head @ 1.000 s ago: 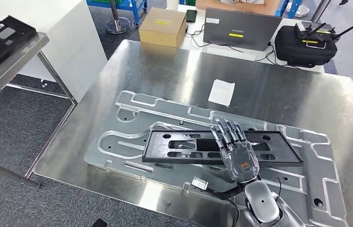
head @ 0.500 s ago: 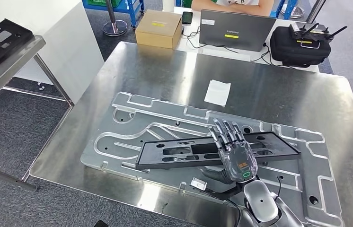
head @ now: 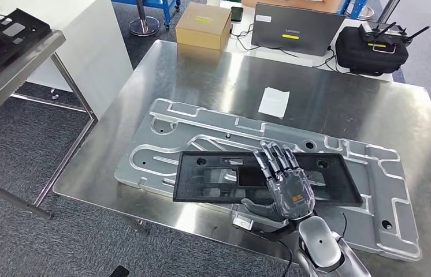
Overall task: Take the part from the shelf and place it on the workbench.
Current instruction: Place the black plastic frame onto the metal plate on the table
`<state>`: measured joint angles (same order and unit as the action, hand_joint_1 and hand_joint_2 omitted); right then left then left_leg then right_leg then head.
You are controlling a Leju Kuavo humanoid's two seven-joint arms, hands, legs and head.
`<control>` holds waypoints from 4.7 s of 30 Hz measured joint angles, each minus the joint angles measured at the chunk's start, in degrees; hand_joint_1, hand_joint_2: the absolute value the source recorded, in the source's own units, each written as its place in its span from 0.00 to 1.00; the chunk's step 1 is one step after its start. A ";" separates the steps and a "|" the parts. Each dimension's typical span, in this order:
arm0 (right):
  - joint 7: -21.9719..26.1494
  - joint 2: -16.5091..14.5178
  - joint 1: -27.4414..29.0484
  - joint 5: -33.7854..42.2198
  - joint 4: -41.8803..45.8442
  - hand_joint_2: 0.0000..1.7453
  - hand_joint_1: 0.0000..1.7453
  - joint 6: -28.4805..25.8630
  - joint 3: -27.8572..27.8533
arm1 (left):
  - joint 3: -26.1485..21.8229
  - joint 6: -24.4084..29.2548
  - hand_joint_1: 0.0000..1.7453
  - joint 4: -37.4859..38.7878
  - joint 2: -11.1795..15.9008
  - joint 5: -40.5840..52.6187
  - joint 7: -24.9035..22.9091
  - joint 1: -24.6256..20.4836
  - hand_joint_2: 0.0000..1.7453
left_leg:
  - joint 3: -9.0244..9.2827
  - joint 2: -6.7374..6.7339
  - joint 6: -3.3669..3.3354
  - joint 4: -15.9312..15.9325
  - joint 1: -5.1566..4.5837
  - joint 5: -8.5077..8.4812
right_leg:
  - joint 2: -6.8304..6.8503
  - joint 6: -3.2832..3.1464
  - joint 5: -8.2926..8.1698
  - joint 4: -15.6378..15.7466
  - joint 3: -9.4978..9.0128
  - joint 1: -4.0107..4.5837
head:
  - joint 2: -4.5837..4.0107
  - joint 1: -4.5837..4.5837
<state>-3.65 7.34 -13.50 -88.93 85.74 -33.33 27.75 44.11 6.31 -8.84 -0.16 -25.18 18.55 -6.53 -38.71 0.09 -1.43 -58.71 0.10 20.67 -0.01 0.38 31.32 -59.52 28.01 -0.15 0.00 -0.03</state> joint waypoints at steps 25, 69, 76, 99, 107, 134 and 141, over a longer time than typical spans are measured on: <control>3.24 -2.86 -2.22 2.88 -0.94 0.00 0.00 2.60 -1.22 | -0.37 -0.49 0.00 0.01 0.98 -1.07 -0.08 -0.15 0.00 | 6.84 -0.05 -0.37 0.33 0.67 6.32 | 0.24 1.33 1.99 -13.71 13.10 -0.56 | 0.00 0.23; 30.48 -13.86 23.64 61.96 31.87 1.00 0.00 -5.54 -5.64 | -2.75 0.71 0.00 0.12 0.56 -8.73 3.19 2.87 0.00 | -0.32 0.05 2.85 -5.76 0.97 8.33 | 0.41 -2.15 -3.55 3.90 1.02 0.06 | 0.00 -0.26; 39.39 -13.96 35.92 84.16 35.43 1.00 0.00 11.44 -14.24 | -4.26 1.23 0.00 0.12 0.44 -12.04 3.69 3.21 0.00 | 8.85 0.14 3.11 -6.02 1.04 8.93 | 0.80 -1.36 -7.16 1.08 8.01 0.15 | 0.00 -0.54; 34.54 -24.17 21.54 75.65 -22.41 0.00 0.00 46.46 -85.77 | -5.64 2.90 0.00 0.48 -1.29 -19.81 5.34 4.22 0.00 | 0.59 -0.35 3.05 -5.32 1.04 7.25 | 1.55 -1.27 -2.12 4.26 -0.61 -0.50 | 0.00 -0.35; 34.36 -22.62 16.49 73.53 -37.83 0.00 0.00 44.64 -95.91 | -5.64 3.00 0.00 0.56 -1.19 -20.67 5.63 3.94 0.00 | 10.11 -2.40 2.31 -3.69 0.46 9.85 | 4.32 -1.59 -5.55 1.01 6.75 0.69 | 0.00 -0.61; 12.66 -14.07 11.32 44.60 -71.41 0.00 0.00 24.67 -93.40 | -5.74 5.71 0.00 1.63 2.72 -27.63 9.98 4.10 0.00 | -2.76 0.37 3.19 -14.74 1.07 8.99 | 2.82 -1.91 0.14 3.57 -2.00 -0.31 | -0.01 -0.94; 11.70 -14.06 11.09 39.80 -72.49 0.00 0.00 27.89 -87.13 | -3.47 6.63 0.00 1.64 1.76 -26.84 5.15 4.24 0.00 | 7.86 -2.92 0.79 0.67 -0.04 6.94 | 6.81 -0.56 0.07 3.18 -1.71 0.43 | 0.00 -0.91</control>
<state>8.05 -6.72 -2.41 -49.14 13.25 -5.44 -59.37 40.64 12.93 -7.20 1.60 -52.02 23.70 -2.29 -30.85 -2.84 -0.64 -58.04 0.07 27.61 6.79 -0.18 31.39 -56.34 26.30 0.28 0.00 -0.95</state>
